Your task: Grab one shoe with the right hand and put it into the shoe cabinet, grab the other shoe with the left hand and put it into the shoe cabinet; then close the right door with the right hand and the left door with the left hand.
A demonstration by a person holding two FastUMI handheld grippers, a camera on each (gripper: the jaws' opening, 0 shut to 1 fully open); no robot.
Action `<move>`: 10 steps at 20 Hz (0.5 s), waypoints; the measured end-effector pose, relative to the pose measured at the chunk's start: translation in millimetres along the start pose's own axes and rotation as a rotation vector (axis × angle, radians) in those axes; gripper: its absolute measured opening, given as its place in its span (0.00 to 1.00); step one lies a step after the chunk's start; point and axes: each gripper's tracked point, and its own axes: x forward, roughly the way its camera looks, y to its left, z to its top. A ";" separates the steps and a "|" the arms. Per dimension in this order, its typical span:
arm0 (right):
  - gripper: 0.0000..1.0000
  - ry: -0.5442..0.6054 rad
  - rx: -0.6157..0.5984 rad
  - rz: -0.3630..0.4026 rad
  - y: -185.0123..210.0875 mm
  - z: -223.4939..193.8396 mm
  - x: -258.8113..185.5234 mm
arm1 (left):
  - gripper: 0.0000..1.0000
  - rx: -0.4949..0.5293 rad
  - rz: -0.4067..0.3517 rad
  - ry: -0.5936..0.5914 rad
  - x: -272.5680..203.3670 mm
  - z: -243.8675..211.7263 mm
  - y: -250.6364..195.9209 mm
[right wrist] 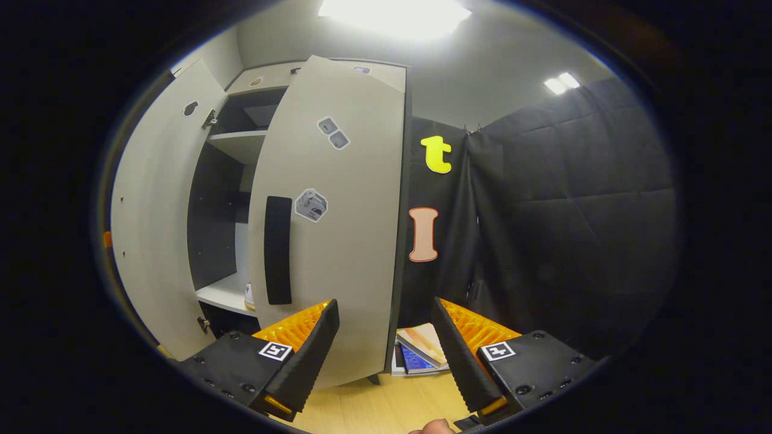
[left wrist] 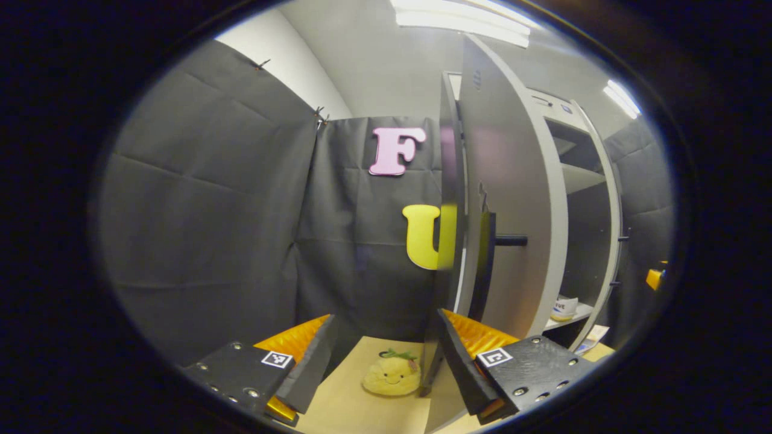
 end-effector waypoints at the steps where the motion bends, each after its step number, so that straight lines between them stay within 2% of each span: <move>1: 0.97 0.003 -0.004 0.001 -2.7 -2.2 0.5 | 0.95 0.005 -0.002 0.001 -0.4 -0.7 -3.8; 5: 0.98 0.003 -0.006 0.019 -11.4 -4.1 7.3 | 0.94 -0.024 -0.032 0.014 -3.0 -2.9 -26.9; 10: 0.98 0.001 0.006 0.040 -19.0 -6.8 14.5 | 0.94 -0.009 -0.088 0.013 -7.5 -2.8 -68.4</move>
